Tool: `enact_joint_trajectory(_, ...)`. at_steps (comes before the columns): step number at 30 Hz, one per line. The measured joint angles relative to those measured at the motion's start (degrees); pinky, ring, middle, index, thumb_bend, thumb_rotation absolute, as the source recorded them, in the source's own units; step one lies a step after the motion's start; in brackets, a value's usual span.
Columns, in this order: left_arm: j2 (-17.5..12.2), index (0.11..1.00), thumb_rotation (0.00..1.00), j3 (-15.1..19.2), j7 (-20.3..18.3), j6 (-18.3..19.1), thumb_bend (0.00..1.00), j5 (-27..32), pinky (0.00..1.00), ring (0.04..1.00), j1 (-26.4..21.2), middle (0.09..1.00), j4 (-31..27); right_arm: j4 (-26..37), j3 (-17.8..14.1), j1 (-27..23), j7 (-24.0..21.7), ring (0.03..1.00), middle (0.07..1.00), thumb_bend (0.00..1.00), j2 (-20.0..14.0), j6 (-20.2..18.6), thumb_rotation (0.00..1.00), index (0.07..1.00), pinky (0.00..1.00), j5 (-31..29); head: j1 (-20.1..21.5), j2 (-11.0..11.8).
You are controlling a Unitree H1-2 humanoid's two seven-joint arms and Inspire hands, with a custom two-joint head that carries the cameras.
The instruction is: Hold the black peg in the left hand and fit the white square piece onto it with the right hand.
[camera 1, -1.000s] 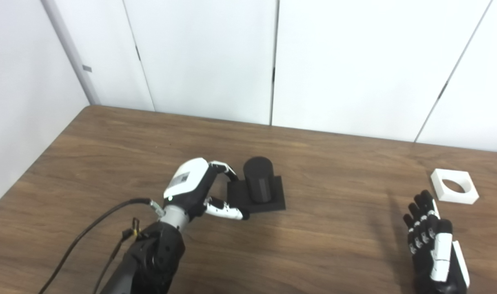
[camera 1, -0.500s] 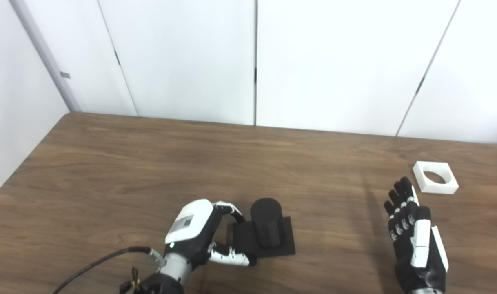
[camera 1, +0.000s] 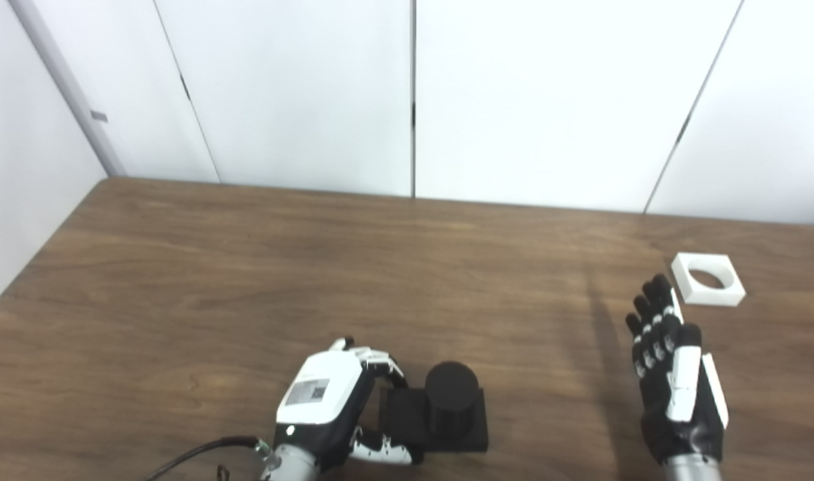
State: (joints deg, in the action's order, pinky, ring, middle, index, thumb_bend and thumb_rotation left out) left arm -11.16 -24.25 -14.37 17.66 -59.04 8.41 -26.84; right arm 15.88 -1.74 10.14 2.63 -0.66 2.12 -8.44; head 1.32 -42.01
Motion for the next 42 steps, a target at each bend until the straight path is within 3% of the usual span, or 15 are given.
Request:
enact_joint_trajectory(10,0.1,0.487,0.06,-0.4,-0.3,-1.6,0.52,-3.7,1.00,0.864,0.6,0.790,0.0,0.7,0.2,0.0,0.1,1.000,1.000,0.66,0.0,-1.8,1.00,1.000,1.00,0.1,0.8,-1.3)
enact_joint_trajectory(19,0.3,0.488,0.06,0.6,-3.3,-1.7,0.52,-2.2,0.95,0.861,0.5,0.784,-0.3,2.5,0.7,0.0,0.5,1.000,1.000,0.66,0.1,-2.8,1.00,1.000,1.00,0.5,2.9,-3.3)
enact_joint_trajectory(25,-0.7,0.487,0.06,0.4,-7.1,-2.2,0.52,-2.2,0.90,0.839,-0.7,0.765,-1.2,3.9,1.0,0.0,1.3,1.000,0.996,0.66,0.1,-4.1,1.00,1.000,1.00,1.3,3.1,-3.6)
enact_joint_trajectory(42,-1.2,0.488,0.06,0.3,-8.6,-2.6,0.52,-1.9,0.88,0.837,-1.4,0.766,-1.3,4.7,1.1,0.0,1.3,1.000,0.997,0.66,0.1,-5.3,1.00,1.000,1.00,1.4,3.3,-4.3)
